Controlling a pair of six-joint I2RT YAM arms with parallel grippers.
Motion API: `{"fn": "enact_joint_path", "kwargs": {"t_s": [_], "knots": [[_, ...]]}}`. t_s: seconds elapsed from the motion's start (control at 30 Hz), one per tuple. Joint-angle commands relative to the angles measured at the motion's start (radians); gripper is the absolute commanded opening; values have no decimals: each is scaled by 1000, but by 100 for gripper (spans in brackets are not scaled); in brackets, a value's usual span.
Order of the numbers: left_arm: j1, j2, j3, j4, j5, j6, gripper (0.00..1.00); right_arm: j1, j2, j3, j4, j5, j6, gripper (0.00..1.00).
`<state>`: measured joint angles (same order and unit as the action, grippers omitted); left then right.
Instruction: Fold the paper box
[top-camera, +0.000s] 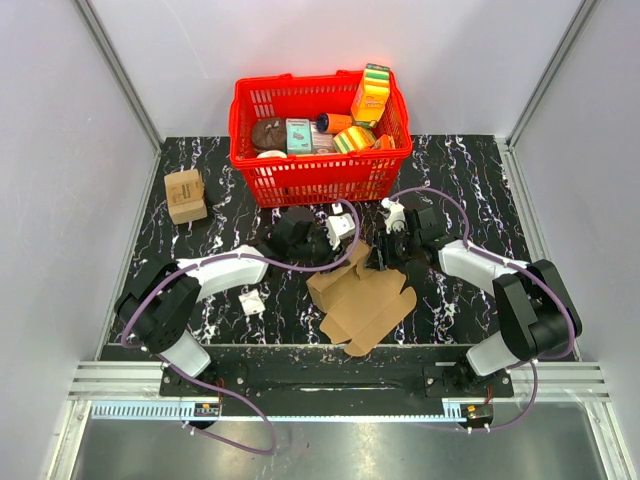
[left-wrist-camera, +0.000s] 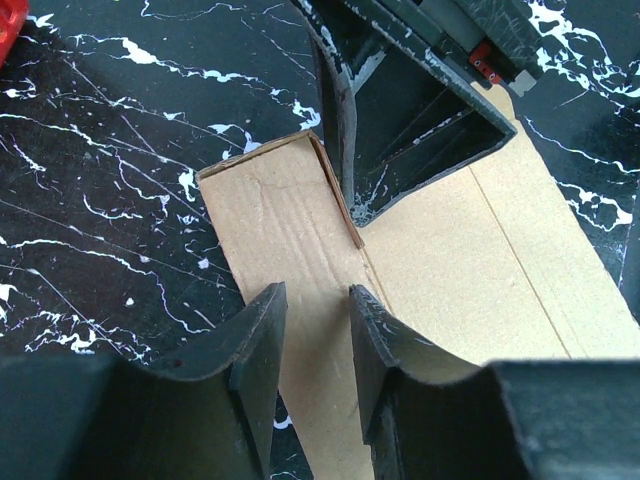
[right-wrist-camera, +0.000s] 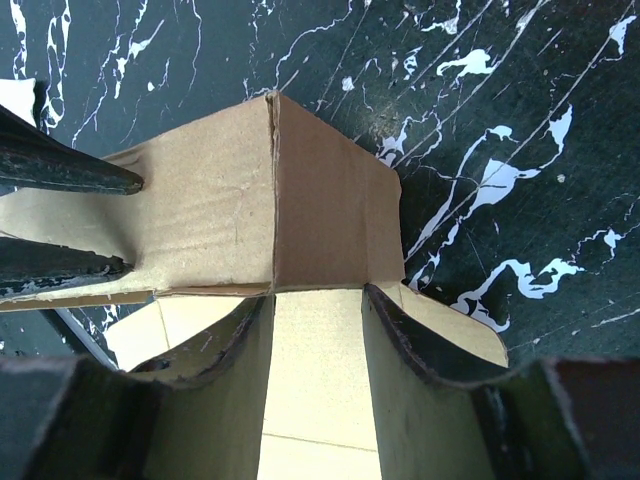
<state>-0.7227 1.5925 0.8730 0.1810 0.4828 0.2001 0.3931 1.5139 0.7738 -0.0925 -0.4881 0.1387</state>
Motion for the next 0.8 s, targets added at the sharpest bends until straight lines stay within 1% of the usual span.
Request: {"fn": "enact_joint_path", "kwargs": {"t_s": [0.0, 0.33, 0.47, 0.77], "knots": [[6, -16, -25, 8, -19, -22, 38, 20, -3, 1, 63, -27, 2, 47], [19, -32, -45, 41, -47, -48, 41, 20, -4, 2, 60, -38, 2, 48], [26, -45, -60, 58, -72, -62, 43, 20, 0, 5, 59, -43, 1, 48], [42, -69, -86, 101, -75, -83, 46, 20, 6, 5, 60, -47, 1, 48]]}}
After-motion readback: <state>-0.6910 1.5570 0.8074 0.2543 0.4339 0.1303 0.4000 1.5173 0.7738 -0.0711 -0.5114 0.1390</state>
